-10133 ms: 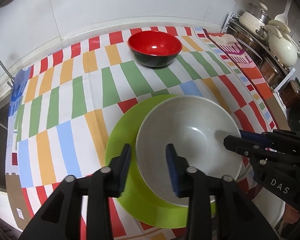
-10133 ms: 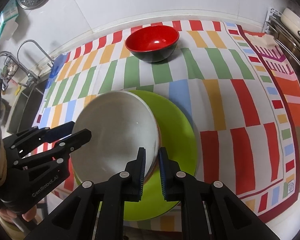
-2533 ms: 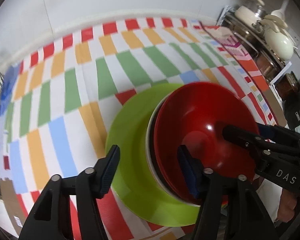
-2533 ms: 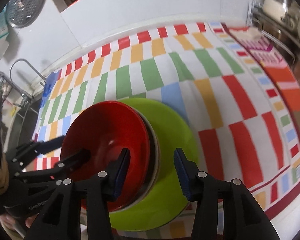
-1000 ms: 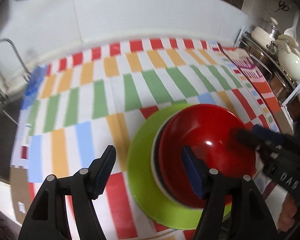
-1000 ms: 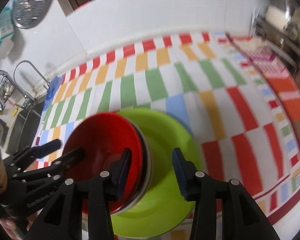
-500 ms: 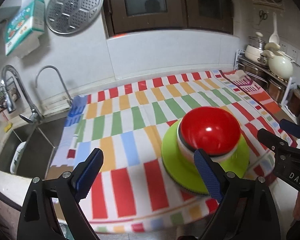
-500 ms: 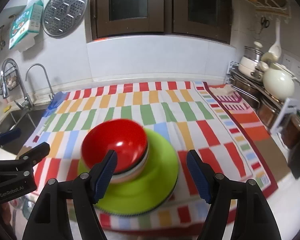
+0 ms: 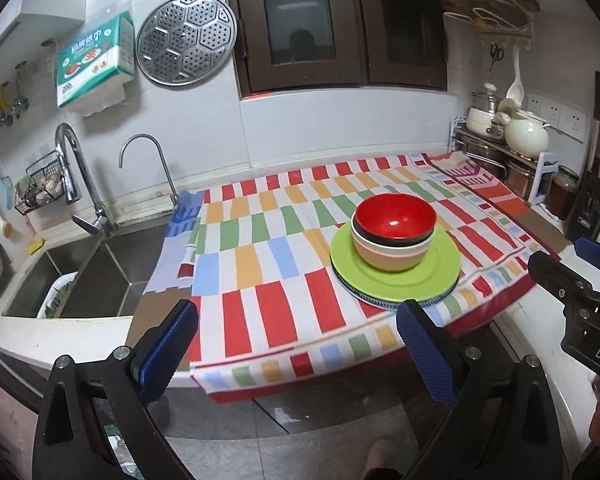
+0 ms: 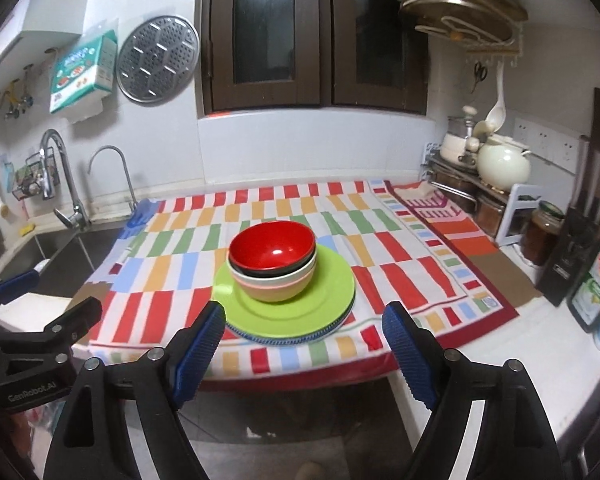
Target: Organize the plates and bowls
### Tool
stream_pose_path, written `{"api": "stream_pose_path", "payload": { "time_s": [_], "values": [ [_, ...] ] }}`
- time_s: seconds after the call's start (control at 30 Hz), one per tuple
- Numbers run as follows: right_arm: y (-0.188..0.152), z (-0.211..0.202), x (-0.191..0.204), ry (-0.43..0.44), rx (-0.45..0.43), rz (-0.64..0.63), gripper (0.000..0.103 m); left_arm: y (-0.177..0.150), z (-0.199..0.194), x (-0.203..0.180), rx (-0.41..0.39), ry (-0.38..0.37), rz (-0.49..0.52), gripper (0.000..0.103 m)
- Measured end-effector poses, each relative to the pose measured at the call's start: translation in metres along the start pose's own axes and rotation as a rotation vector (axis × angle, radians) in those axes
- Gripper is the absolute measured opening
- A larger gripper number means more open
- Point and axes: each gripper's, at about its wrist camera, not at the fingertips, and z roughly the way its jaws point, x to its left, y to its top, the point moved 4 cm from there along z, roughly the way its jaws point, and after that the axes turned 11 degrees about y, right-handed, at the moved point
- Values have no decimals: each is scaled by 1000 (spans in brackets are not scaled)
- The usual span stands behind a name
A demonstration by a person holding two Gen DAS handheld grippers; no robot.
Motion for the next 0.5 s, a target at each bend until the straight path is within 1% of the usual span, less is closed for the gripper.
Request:
{"api": "stream_pose_path", "payload": {
  "time_s": [0.27,0.5],
  "values": [
    [-18,-37,11,11,-6,-9,82,-15,-38,6,-36,10,-6,103],
    [-26,-54,11,42,-4,-23,82,-26,-56,4,-12,20,-19,103]
  ]
}}
